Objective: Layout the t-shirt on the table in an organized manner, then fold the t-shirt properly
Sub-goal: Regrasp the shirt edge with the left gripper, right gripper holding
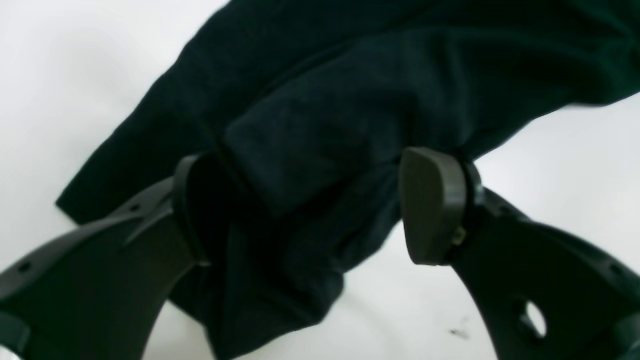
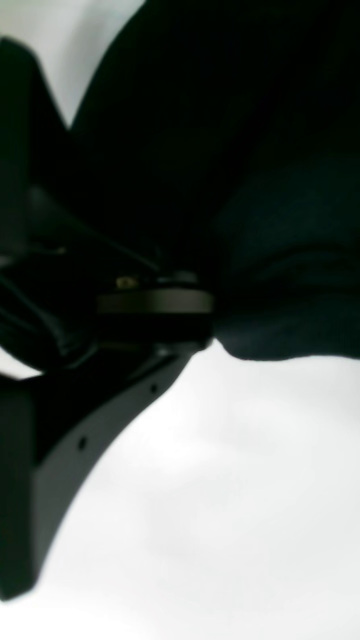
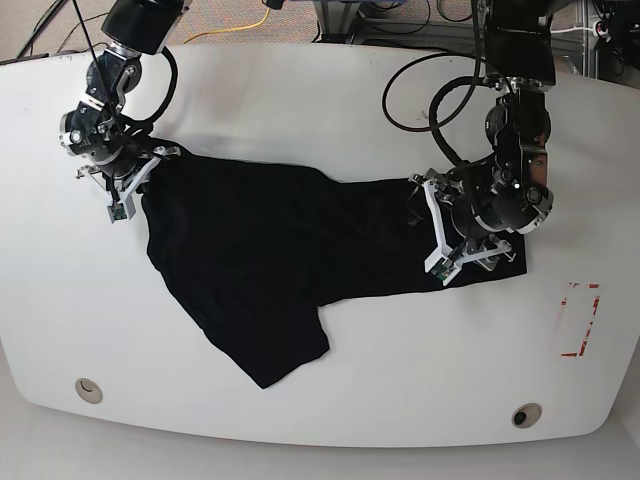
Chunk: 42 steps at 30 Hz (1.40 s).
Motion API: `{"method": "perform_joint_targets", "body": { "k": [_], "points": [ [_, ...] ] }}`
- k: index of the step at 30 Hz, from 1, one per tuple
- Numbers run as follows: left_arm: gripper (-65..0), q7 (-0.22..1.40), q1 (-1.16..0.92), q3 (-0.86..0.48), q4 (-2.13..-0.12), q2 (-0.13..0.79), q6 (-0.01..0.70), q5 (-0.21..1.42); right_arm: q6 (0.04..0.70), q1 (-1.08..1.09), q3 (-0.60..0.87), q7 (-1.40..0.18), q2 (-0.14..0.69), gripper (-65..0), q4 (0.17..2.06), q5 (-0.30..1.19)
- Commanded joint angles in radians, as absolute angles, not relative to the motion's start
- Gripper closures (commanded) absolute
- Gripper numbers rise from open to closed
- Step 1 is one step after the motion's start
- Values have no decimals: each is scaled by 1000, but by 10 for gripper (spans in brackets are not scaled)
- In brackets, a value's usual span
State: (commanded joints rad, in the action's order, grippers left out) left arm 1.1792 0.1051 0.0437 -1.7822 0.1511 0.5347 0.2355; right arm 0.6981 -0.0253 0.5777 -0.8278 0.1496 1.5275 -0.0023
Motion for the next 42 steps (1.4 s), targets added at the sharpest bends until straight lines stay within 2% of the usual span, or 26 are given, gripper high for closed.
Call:
{"method": "perform_joint_targets", "body": {
  "k": [10,16,24,30,38,42],
  "points": [
    [-479,1179,84,108,-1776,199,533,231,698,-27,578,-828,150,-22,1527,-2],
    [-478,1173,84,111,-1770,200,529,229,698,-27,578,-828,148,-22,1527,-2],
    [-468,1127,91,113,-1666,193,526,229,698,-27,578,-828,148,-22,1527,-2],
    [-339,1110,91,113,-1664,193,526,229,698,-27,579,-828,148,-22,1527,-2],
    [-6,1106,91,105,-1662,193,526,228,698,-27,579,-828,148,-22,1527,-2],
    [0,1106,88,67,-1667,193,526,228,698,-27,579,-828,148,-22,1527,-2]
  ]
}}
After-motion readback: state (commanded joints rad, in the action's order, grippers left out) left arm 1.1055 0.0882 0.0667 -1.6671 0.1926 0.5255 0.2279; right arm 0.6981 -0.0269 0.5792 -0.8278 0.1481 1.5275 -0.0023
